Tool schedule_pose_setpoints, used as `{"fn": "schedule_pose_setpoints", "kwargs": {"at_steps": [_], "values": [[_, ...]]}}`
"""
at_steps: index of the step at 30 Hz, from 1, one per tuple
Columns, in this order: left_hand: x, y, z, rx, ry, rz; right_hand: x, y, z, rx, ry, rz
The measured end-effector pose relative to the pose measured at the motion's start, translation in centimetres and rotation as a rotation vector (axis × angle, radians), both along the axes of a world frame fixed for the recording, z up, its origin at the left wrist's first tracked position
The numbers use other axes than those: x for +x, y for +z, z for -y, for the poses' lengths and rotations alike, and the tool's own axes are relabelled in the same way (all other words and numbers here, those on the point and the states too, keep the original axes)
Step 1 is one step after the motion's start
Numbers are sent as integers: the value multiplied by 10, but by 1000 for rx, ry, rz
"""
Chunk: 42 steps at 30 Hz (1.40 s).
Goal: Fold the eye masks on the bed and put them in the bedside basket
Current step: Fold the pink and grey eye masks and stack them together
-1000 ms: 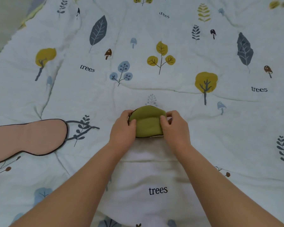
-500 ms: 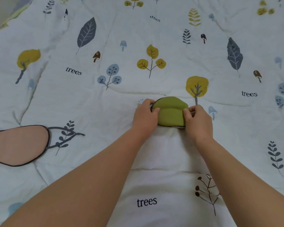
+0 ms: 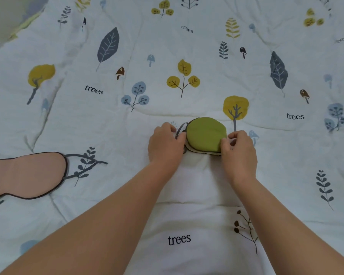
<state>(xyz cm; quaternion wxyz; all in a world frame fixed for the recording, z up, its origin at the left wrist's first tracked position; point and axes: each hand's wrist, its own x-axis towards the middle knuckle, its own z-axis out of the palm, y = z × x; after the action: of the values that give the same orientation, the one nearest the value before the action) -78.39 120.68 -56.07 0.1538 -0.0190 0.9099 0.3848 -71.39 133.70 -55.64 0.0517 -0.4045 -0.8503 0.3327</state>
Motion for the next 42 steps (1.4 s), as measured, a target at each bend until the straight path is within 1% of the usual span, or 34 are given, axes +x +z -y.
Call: {"fn": "schedule_pose_setpoints", "kwargs": {"at_steps": [2,5,9,12,18,24,27,30,34,36,39,42], "values": [[4,6,11,-14,-11,-14,5,9,9,64,73,-14],[10,16,33,-18,-41,1,13,21,28,135,243,-29],[21,25,68,-62,-111,32,21,29,56,207,469,36],[30,28,96,-92,-117,52,23,32,78,169,567,68],[38,33,153,-170,-44,89,20,34,121,128,748,122],[28,43,209,-232,59,54,2,37,171,94,895,139],[25,48,241,-297,174,-17,-9,37,199,62,920,133],[22,51,272,-344,309,-91,-21,36,224,12,895,123],[18,49,314,-483,421,-97,-37,32,258,-48,851,128],[18,48,327,-504,477,-85,-44,31,271,-64,832,145],[19,45,339,-505,531,-80,-54,26,286,-98,760,232],[17,41,346,-505,536,-26,-61,20,298,-199,696,384]]}}
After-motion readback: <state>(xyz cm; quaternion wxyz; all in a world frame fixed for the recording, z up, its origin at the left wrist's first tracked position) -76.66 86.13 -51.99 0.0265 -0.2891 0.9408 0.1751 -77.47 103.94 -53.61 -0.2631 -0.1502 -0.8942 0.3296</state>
